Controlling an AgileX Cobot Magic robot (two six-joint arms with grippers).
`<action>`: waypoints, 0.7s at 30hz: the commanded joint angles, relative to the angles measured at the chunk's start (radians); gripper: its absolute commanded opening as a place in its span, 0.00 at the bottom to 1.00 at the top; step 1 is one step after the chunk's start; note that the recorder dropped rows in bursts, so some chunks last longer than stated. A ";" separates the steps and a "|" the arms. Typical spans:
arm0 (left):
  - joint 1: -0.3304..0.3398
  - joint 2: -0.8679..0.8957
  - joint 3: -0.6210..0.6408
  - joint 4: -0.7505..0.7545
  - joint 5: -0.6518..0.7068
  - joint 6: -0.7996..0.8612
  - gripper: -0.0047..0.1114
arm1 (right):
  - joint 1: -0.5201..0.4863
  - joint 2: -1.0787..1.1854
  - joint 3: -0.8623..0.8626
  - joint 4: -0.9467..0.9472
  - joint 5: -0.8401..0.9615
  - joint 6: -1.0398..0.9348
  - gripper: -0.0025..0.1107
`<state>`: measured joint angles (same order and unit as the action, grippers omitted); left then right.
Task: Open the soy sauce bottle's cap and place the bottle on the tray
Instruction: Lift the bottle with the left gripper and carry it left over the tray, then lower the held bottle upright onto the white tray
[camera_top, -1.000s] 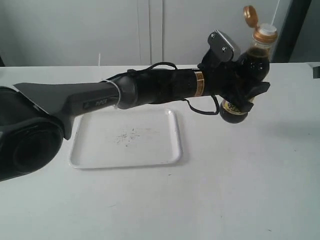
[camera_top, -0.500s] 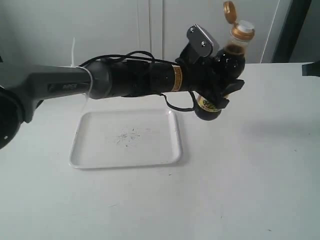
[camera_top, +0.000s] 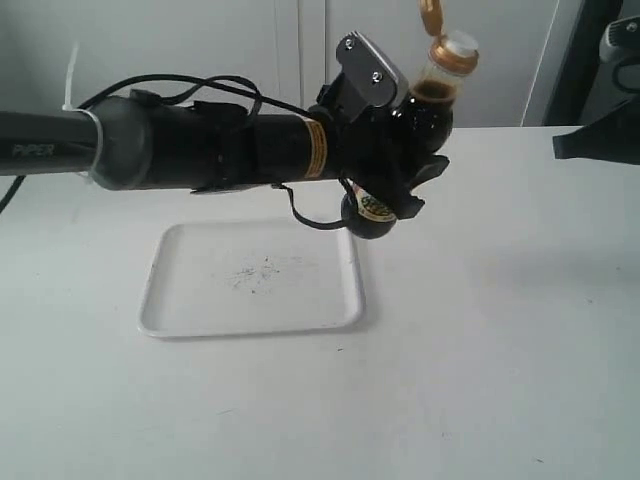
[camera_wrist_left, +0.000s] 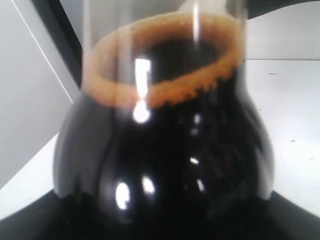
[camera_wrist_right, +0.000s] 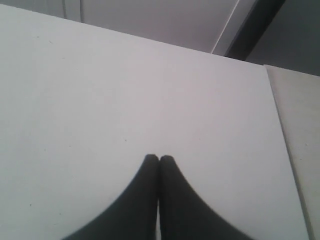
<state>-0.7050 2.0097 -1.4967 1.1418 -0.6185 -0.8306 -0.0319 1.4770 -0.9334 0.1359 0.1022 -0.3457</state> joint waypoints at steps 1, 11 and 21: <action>0.062 -0.065 0.069 -0.105 -0.172 0.027 0.04 | 0.023 -0.007 0.004 0.001 0.010 -0.026 0.02; 0.258 -0.078 0.246 -0.139 -0.522 0.065 0.04 | 0.025 -0.007 0.004 0.001 0.012 -0.027 0.02; 0.343 -0.085 0.357 -0.142 -0.603 0.113 0.04 | 0.025 -0.007 0.004 0.001 0.004 -0.040 0.02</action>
<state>-0.3787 1.9690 -1.1484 1.0401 -1.1154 -0.7255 -0.0082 1.4770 -0.9334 0.1359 0.1167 -0.3683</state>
